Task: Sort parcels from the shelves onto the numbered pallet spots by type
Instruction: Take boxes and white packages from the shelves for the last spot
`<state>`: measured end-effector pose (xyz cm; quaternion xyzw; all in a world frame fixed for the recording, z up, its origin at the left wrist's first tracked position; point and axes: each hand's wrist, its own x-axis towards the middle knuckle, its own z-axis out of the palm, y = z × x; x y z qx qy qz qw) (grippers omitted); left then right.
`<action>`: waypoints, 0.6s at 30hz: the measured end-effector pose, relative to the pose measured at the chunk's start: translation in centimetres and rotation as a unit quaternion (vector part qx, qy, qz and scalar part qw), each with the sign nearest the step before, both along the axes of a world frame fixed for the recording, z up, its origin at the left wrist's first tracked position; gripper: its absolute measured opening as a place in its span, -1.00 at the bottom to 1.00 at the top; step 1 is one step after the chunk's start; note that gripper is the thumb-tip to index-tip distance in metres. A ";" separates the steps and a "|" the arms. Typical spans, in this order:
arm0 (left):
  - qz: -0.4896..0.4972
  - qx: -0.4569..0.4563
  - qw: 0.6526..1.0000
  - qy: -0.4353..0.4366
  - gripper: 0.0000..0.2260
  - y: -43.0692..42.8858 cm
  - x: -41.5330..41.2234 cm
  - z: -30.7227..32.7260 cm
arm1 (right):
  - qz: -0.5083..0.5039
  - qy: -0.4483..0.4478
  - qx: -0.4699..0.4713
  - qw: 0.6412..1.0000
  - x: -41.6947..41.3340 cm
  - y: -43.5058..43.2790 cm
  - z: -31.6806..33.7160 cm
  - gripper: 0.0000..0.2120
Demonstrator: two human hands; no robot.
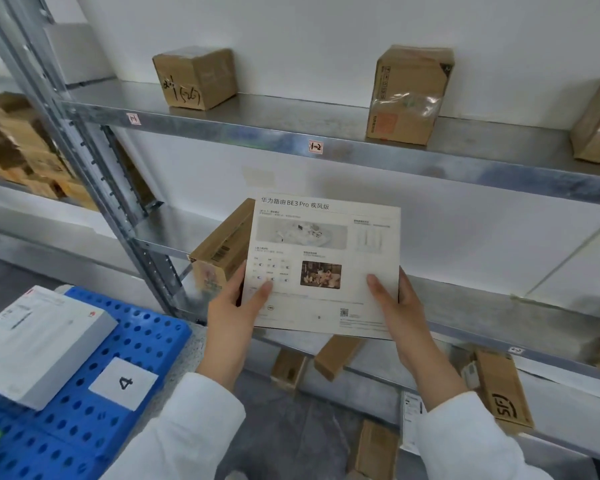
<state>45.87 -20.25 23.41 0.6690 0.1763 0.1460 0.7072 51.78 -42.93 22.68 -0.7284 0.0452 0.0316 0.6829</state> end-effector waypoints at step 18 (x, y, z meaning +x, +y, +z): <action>0.180 -0.017 0.980 -0.080 -0.64 18.1 -7.7 3.3 | 0.197 -0.050 -0.058 0.977 1.8 22.5 5.5 -0.61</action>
